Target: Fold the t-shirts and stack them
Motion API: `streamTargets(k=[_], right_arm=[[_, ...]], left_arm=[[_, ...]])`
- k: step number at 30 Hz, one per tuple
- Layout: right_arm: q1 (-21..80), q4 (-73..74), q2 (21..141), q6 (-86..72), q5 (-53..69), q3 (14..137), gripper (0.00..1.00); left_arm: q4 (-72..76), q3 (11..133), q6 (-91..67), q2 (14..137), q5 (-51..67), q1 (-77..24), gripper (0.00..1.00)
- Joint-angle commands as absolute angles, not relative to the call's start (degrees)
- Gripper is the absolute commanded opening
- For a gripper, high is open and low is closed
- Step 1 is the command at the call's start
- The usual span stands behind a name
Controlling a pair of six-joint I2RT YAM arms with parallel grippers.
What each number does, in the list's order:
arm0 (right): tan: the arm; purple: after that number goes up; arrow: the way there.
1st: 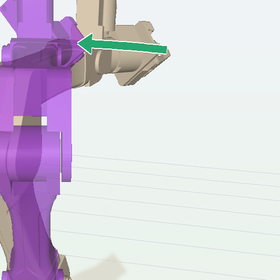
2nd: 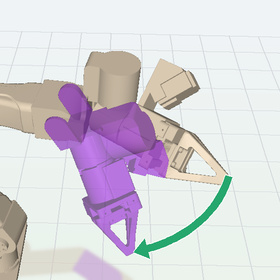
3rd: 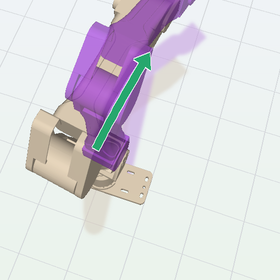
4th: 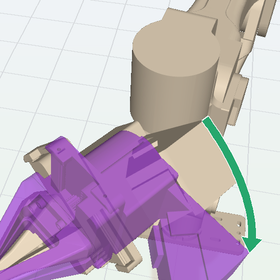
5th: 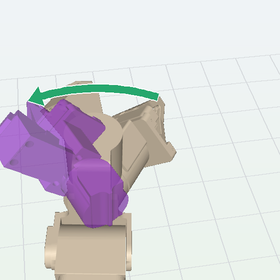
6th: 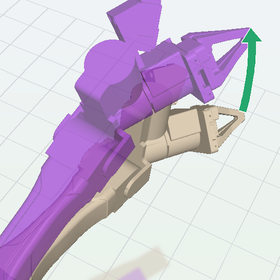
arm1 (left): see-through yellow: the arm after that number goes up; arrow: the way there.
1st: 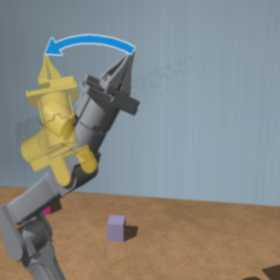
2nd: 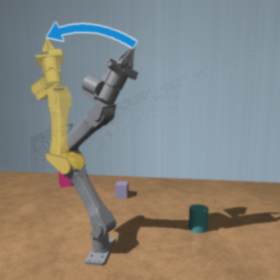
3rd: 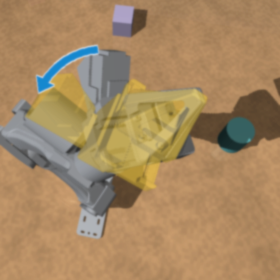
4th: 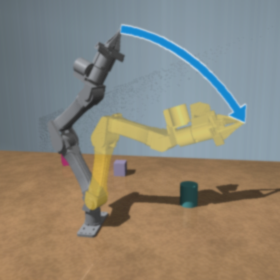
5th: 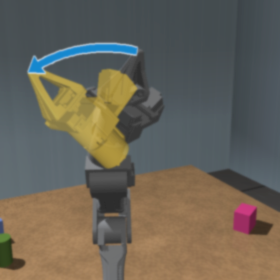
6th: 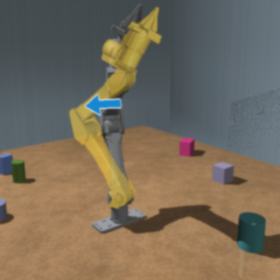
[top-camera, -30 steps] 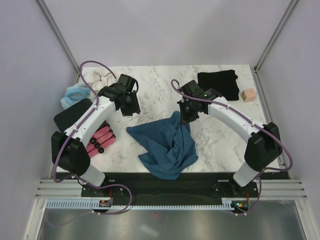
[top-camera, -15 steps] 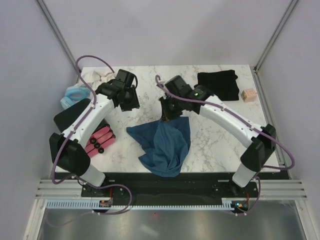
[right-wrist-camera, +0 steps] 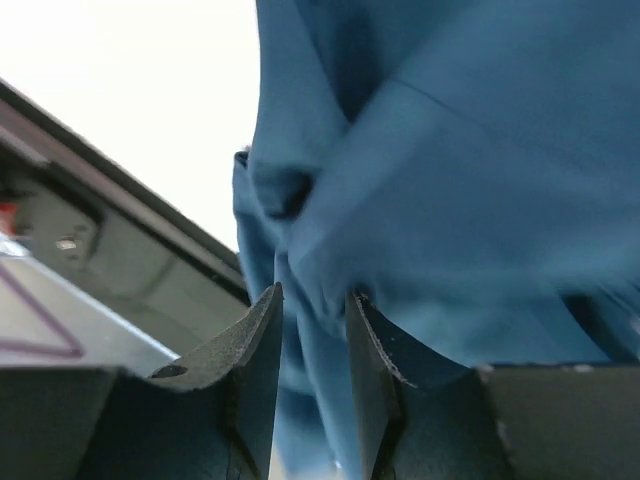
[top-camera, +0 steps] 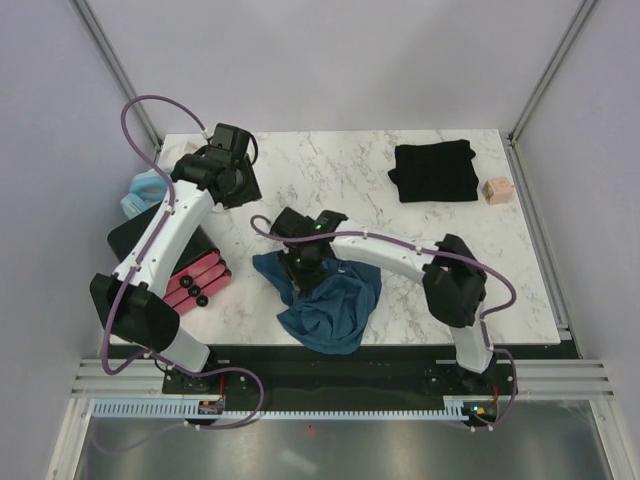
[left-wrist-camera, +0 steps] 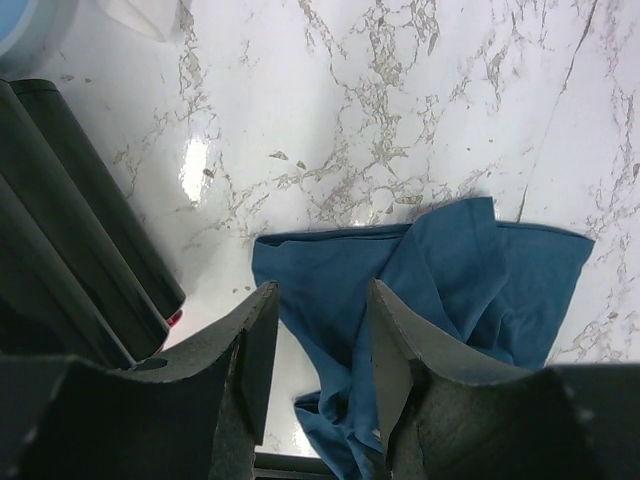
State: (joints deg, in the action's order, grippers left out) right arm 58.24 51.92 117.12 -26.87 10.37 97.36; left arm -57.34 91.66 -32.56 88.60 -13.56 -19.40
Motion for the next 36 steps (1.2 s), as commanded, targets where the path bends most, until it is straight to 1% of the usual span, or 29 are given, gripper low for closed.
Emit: streamTargets(k=[1, 5, 7, 11, 13, 16, 20, 22, 24, 31, 36], right_arm=[[51.27, 51.24, 101.72, -29.18, 5.10, 96.60, 0.39], [43.96, 52.11, 95.90, -26.21, 3.70, 93.70, 0.39], [41.50, 53.34, 94.75, -24.27, 2.55, 91.60, 0.46], [40.69, 54.67, 96.50, -21.54, 3.59, 85.80, 0.44], [40.87, 52.14, 96.42, -21.88, 5.62, 80.98, 0.43], [40.87, 48.62, 94.49, -22.94, 8.52, 75.96, 0.38], [41.31, 50.36, 93.96, -22.50, 9.49, 73.92, 0.36], [41.57, 52.11, 94.13, -21.54, 10.45, 72.61, 0.33], [42.18, 52.64, 93.26, -21.53, 10.81, 71.72, 0.32], [48.68, 52.57, 94.30, -23.46, 12.13, 65.84, 0.33], [50.10, 51.94, 91.86, -25.49, 10.99, 65.74, 0.34]], left_arm=[[-57.92, 92.38, -30.58, 86.31, -13.54, -19.25, 0.48], [-56.34, 89.48, -31.81, 85.43, -11.78, -19.25, 0.48], [-55.64, 88.77, -31.38, 85.25, -10.82, -19.34, 0.48], [-54.14, 88.94, -30.06, 85.96, -6.77, -19.34, 0.48], [-53.97, 88.86, -30.06, 86.22, -6.68, -19.42, 0.48], [-54.05, 87.72, -29.71, 86.31, -6.77, -19.34, 0.48], [-53.96, 86.05, -29.44, 86.13, -6.94, -19.34, 0.48], [-53.70, 85.43, -29.53, 86.13, -6.86, -19.34, 0.48], [-53.44, 85.25, -29.53, 86.57, -6.77, -19.34, 0.47], [-52.82, 85.43, -29.97, 87.54, -6.24, -19.34, 0.47], [-52.65, 84.55, -29.97, 87.36, -6.42, -19.34, 0.47]])
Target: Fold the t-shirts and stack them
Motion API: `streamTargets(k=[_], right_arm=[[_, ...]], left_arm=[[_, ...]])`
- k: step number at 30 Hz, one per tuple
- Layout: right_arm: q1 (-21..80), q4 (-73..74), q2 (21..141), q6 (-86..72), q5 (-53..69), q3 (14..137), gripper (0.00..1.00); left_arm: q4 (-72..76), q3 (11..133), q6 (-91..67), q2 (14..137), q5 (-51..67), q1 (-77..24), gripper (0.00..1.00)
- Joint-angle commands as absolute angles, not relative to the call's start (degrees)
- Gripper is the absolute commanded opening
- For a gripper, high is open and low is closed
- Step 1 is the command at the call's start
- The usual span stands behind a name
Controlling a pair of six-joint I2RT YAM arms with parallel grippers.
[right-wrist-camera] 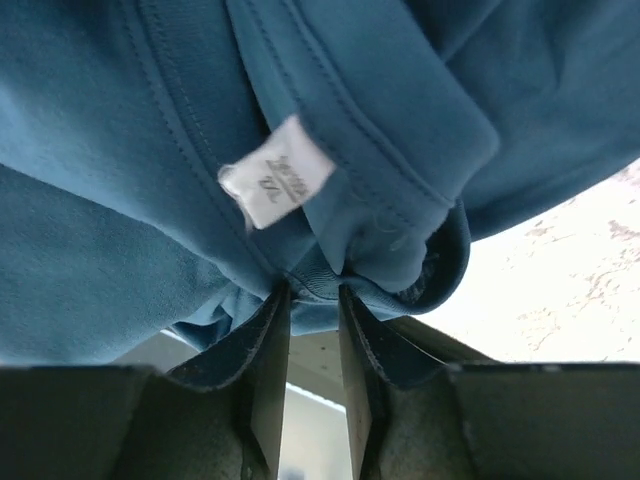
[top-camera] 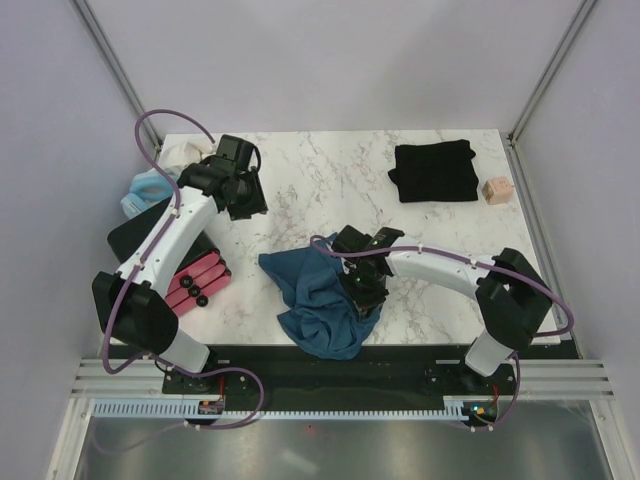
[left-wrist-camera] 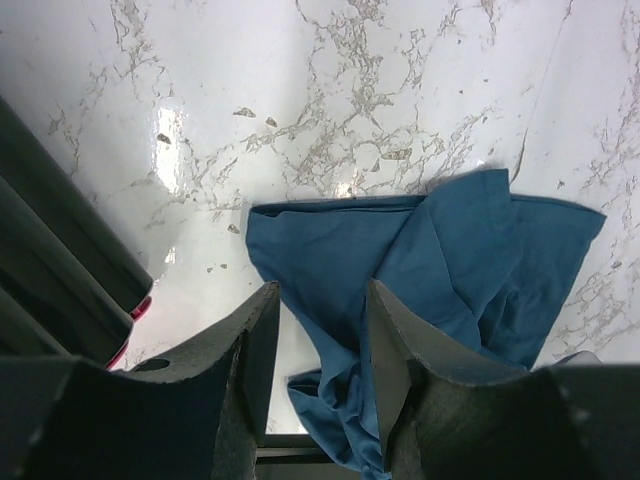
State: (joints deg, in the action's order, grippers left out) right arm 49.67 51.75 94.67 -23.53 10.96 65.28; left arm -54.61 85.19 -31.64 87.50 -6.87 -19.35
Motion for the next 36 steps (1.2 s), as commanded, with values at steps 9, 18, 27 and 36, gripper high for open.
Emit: streamTargets(k=[9, 18, 27, 36], right_arm=[[45.03, 58.89, 85.97, -22.24, -3.77, 74.34, 0.42], [37.88, 49.58, 88.24, -17.75, 9.82, 69.97, 0.54], [37.71, 38.15, 88.77, -16.26, 20.13, 64.43, 0.53], [37.44, 34.89, 94.39, -13.98, 24.61, 63.46, 0.55]], left_arm=[[-52.47, 84.20, -29.79, 87.19, -6.50, -19.34, 0.47], [-52.65, 83.76, -29.09, 86.92, -6.94, -19.34, 0.47], [-52.82, 82.88, -28.65, 86.22, -7.30, -19.34, 0.47], [-53.17, 83.06, -28.65, 86.22, -7.12, -19.42, 0.46]])
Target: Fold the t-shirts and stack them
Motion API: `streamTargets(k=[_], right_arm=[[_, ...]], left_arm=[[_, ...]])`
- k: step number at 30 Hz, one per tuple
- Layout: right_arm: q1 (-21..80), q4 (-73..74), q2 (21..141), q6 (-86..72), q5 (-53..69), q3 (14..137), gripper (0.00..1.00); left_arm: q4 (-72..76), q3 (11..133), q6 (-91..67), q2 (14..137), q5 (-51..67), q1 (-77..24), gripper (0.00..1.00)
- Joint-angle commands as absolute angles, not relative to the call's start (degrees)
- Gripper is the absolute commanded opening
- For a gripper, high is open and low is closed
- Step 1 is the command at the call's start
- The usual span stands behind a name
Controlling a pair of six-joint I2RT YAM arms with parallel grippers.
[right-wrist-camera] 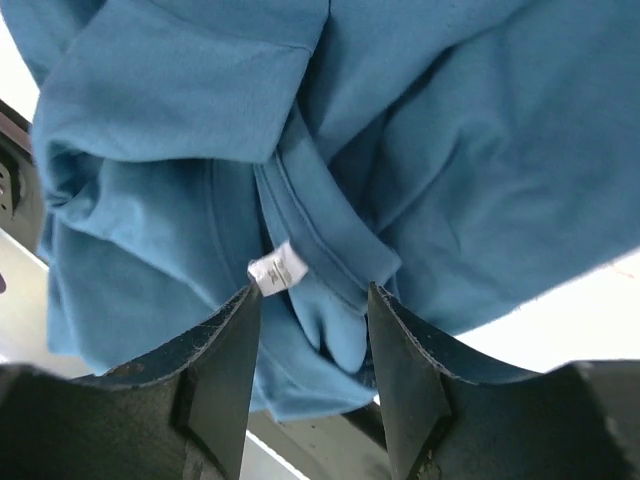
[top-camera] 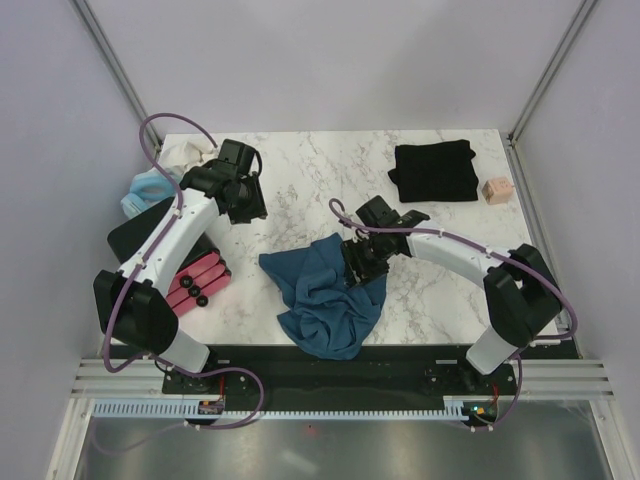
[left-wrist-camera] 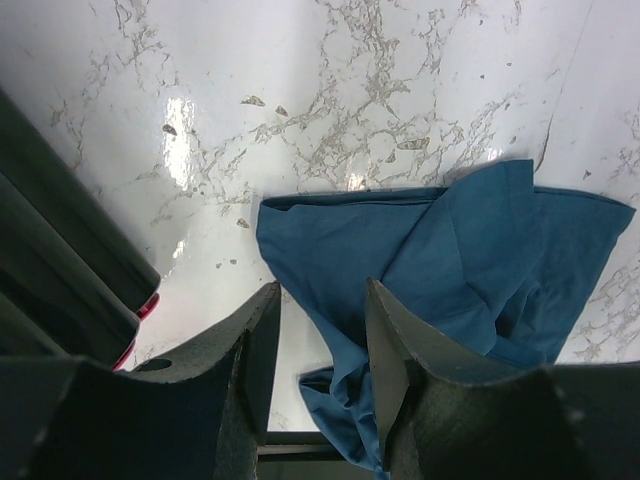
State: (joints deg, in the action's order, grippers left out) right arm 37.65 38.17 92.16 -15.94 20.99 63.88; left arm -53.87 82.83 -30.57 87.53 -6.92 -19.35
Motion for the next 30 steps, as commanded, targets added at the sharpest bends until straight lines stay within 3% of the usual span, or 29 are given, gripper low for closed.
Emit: streamTargets(k=[1, 8, 13, 14, 16, 26, 30], right_arm=[[37.44, 34.81, 94.92, -13.71, 24.70, 63.37, 0.55], [37.53, 34.54, 97.55, -11.87, 23.73, 63.81, 0.55], [37.44, 33.93, 98.44, -11.78, 23.91, 64.25, 0.43], [37.44, 33.93, 98.52, -11.60, 23.47, 64.42, 0.21], [37.44, 34.01, 98.18, -11.51, 22.15, 65.03, 0.01], [37.27, 39.81, 89.93, -12.66, 3.99, 72.76, 0.00], [37.27, 45.33, 87.63, -12.39, -3.93, 81.62, 0.00]], left_arm=[[-53.26, 82.88, -28.57, 86.13, -7.21, -19.34, 0.47], [-53.26, 82.00, -28.92, 86.04, -7.56, -19.42, 0.46], [-53.26, 81.83, -29.27, 86.13, -7.21, -19.42, 0.46], [-53.35, 82.00, -29.27, 86.22, -7.03, -19.34, 0.46], [-53.26, 82.09, -29.27, 86.31, -7.03, -19.42, 0.46], [-53.09, 81.74, -30.06, 86.84, -5.45, -19.51, 0.46], [-52.65, 81.74, -30.50, 87.01, -4.92, -19.69, 0.46]])
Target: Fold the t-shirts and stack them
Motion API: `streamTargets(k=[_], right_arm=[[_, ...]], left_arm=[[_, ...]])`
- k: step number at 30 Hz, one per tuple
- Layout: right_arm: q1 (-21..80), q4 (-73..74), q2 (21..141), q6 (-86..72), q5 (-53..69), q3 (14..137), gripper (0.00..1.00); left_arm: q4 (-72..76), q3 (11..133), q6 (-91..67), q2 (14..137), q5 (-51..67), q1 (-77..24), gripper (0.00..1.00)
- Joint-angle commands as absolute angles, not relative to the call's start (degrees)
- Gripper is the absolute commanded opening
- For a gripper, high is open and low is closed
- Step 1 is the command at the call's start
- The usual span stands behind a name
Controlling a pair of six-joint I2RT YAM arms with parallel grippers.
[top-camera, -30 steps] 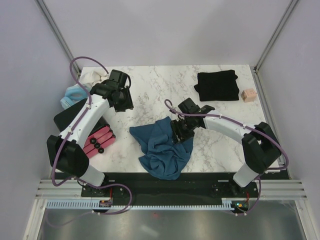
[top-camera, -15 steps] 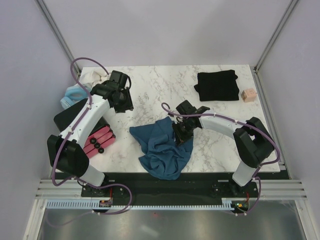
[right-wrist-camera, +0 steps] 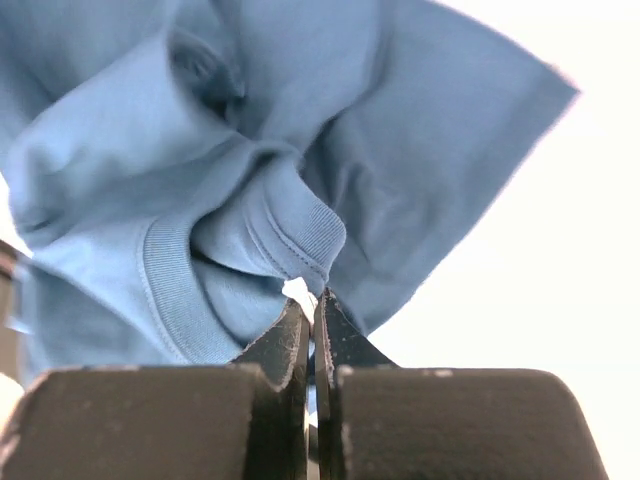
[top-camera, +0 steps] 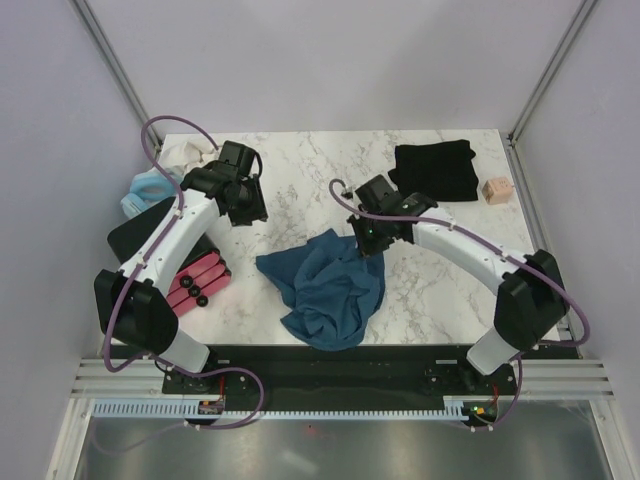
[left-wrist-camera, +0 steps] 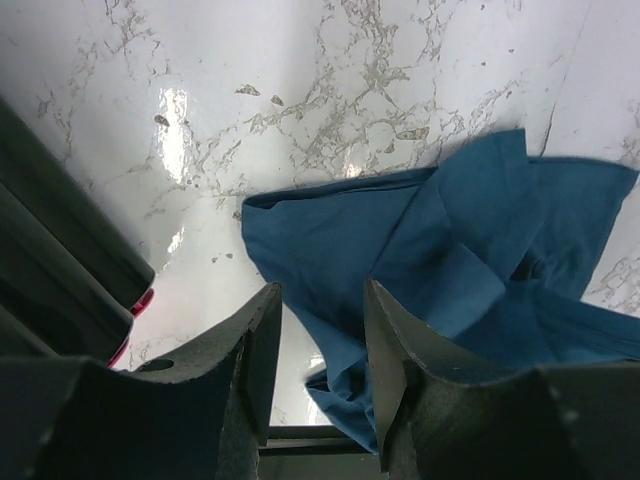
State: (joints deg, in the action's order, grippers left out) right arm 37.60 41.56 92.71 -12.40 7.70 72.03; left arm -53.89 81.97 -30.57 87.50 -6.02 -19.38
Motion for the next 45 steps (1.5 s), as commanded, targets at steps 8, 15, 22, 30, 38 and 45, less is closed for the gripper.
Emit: streamTargets(k=[8, 15, 22, 30, 38, 45], right_arm=[[36.83, 51.06, 87.19, -12.39, -14.06, 97.02, 0.00], [36.83, 54.31, 87.89, -11.60, -17.75, 111.94, 0.00], [36.83, 65.38, 88.69, -16.95, -20.75, 111.20, 0.00], [36.91, 75.67, 82.71, -28.91, -9.33, 83.16, 0.02], [36.91, 78.31, 78.13, -36.64, -15.37, 78.65, 0.41], [36.83, 75.77, 81.12, -32.71, -23.46, 88.58, 0.43]], left_arm=[[-51.59, 82.09, -30.76, 86.57, -2.99, -19.86, 0.46], [-51.42, 82.00, -30.41, 85.08, -2.82, -19.95, 0.48], [-50.63, 82.62, -30.24, 85.25, -0.35, -19.95, 0.48], [-50.27, 83.41, -28.48, 85.96, -0.44, -19.95, 0.48], [-50.27, 87.27, -27.25, 89.21, -0.26, -19.95, 0.48], [-50.27, 86.40, -26.54, 88.42, -0.53, -19.86, 0.48]])
